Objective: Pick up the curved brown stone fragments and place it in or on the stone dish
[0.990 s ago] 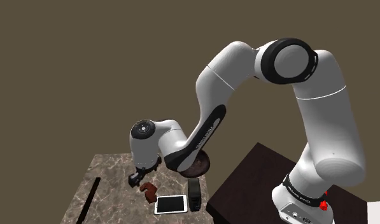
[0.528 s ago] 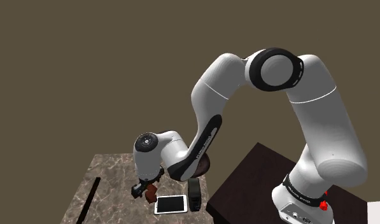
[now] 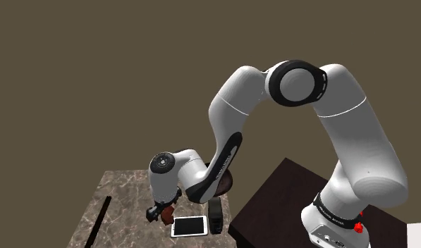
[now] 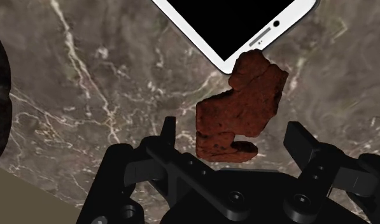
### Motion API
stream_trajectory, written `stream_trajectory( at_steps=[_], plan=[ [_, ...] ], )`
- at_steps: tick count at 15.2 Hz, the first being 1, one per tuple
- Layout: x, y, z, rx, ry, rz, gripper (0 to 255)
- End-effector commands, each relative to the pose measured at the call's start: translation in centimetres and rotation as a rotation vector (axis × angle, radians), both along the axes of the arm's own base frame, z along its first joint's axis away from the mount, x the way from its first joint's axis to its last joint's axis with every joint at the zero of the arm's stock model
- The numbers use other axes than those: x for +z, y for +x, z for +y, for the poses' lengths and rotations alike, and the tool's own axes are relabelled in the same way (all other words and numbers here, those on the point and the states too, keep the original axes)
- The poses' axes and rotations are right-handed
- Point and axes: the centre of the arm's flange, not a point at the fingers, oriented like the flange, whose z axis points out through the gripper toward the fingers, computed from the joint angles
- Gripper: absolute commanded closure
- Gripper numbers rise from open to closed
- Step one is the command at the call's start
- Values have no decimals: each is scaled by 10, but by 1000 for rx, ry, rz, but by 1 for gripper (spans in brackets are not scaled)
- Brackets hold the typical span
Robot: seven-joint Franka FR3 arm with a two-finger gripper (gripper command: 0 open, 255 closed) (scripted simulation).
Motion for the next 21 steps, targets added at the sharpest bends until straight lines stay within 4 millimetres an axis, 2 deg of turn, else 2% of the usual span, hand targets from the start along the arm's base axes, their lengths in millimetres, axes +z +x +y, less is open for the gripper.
stream_trajectory(
  at_steps=[1,3,4,13,21],
  plan=[
    [0,0,0,0,0,0,0],
    [0,0,0,0,0,0,0],
    [0,0,0,0,0,0,255],
    [0,0,0,0,0,0,255],
    [42,0,0,0,0,0,255]
  ],
)
